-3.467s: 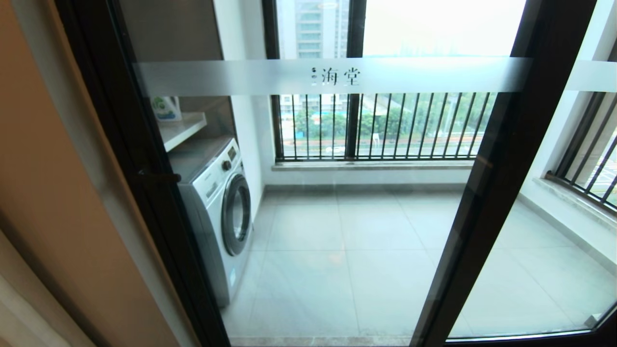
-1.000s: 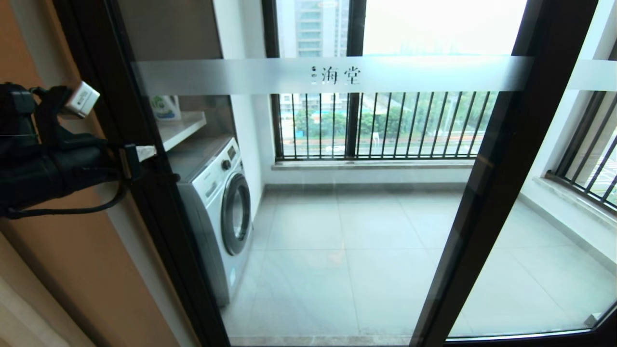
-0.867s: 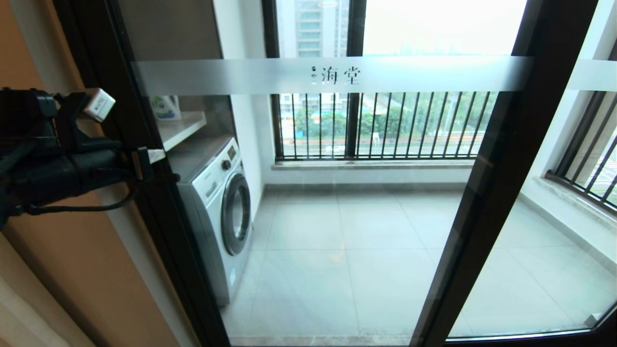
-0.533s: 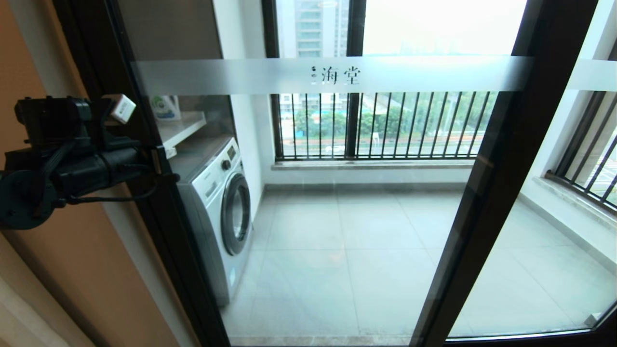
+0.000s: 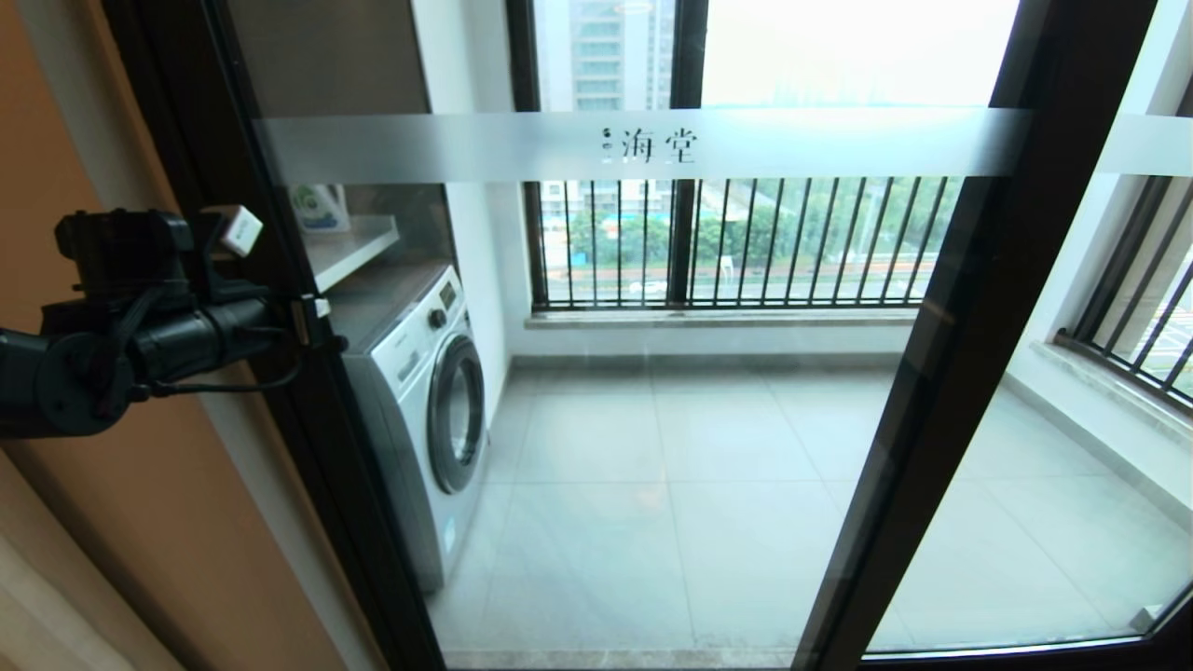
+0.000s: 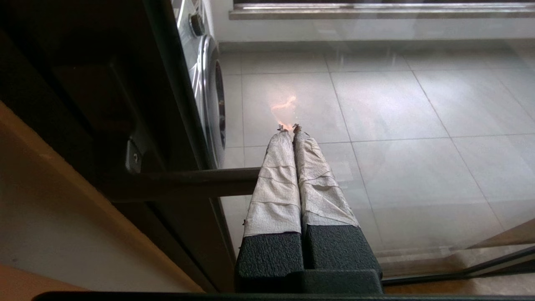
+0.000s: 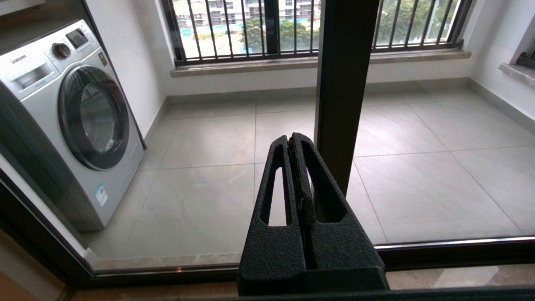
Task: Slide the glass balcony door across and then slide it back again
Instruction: Open the slid door
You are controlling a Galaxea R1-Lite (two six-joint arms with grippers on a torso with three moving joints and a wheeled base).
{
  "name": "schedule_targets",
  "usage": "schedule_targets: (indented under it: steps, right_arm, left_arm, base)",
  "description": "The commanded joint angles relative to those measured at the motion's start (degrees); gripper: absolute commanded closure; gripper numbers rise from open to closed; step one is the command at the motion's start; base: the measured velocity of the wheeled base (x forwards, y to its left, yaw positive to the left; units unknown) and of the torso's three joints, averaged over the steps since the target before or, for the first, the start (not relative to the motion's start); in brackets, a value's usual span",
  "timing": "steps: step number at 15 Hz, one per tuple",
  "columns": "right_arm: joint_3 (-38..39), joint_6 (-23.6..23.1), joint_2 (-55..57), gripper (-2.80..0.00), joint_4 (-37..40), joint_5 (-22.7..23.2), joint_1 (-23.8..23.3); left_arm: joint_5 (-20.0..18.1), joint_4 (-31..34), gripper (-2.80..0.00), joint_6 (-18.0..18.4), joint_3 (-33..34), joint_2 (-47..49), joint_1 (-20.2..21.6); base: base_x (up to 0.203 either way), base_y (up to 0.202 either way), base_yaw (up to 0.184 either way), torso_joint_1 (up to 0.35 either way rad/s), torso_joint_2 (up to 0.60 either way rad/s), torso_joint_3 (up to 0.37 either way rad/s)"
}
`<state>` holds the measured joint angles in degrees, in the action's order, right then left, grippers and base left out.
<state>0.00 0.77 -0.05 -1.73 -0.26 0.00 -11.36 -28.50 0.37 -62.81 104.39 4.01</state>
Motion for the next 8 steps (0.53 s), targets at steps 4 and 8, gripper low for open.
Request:
schedule_targets:
  steps: [4,8]
  right_arm:
    - [0.70,0.02,-0.04,0.00,-0.03,-0.01,0.00]
    - [0.70,0.07,-0.04,0.00,-0.03,-0.01,0.00]
  left_arm:
    - [-0.50,-2.40,0.00,-0.28,1.59,0.66,0.73]
    - [-0.45,-5.16,0.00,-0.29,2.64,2.55,0.64]
  base:
    - [0.000,0.000,0.000,0.000,0.00,0.000]
    - [0.000,0.000,0.000,0.000,0.00,0.000]
